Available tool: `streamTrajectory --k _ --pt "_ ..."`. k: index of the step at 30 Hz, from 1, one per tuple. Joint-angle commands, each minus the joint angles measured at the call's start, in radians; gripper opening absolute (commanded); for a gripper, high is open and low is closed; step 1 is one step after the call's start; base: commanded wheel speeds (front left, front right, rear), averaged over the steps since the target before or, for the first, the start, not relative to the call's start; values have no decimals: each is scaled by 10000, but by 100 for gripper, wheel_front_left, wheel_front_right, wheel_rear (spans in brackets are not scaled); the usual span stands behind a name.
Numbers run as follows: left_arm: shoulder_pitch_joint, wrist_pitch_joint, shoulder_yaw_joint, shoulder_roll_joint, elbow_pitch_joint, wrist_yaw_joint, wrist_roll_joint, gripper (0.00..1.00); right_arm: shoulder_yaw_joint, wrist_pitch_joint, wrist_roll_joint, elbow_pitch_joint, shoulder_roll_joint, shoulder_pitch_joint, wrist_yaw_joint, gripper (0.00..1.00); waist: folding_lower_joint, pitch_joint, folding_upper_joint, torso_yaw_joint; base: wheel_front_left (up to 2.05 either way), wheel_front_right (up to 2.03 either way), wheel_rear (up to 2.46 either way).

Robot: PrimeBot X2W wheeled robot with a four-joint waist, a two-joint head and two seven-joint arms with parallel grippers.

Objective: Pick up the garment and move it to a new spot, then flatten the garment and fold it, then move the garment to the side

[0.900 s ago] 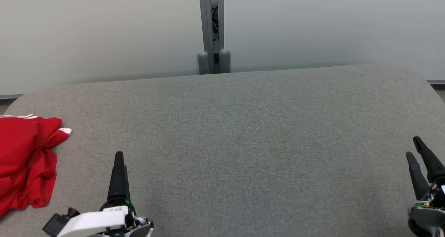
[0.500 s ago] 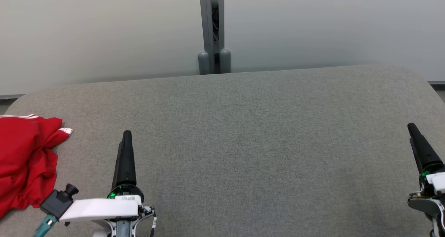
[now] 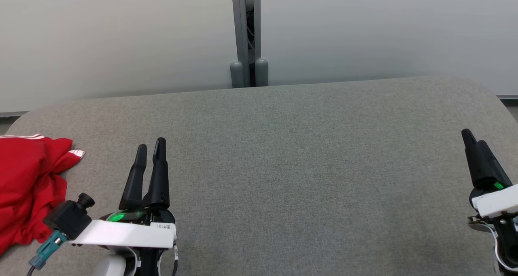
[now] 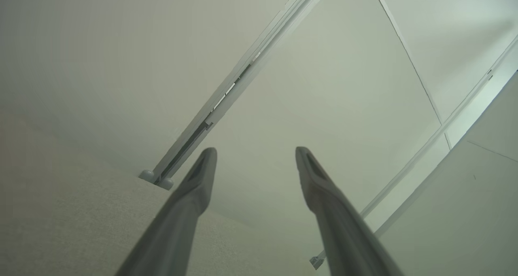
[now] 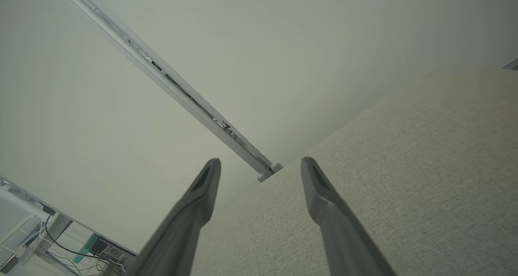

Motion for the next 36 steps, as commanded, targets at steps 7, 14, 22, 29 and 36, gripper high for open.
streamTrajectory --k 7,14,22,29,36 --pt "-339 -19 32 221 52 232 1428 100 506 -583 -1528 -497 -260 -190 16 100 0 -18 0 6 0 0 0" --pt "-401 -20 5 221 462 377 2359 100 857 -1040 -2495 -316 -260 -68 17 100 0 -43 0 13 0 0 0" --pt "-428 -22 -70 152 1005 526 3278 100 1066 -1525 -3429 10 -166 88 18 100 0 -84 0 10 0 0 0" --pt "-512 -18 64 44 1685 682 3748 100 1415 -1914 -4058 263 -103 149 19 100 0 -101 0 -8 0 0 0" --pt "-708 -21 276 113 2152 788 4267 100 1661 -2281 -4539 534 -35 132 20 100 0 -113 0 -5 0 0 0"
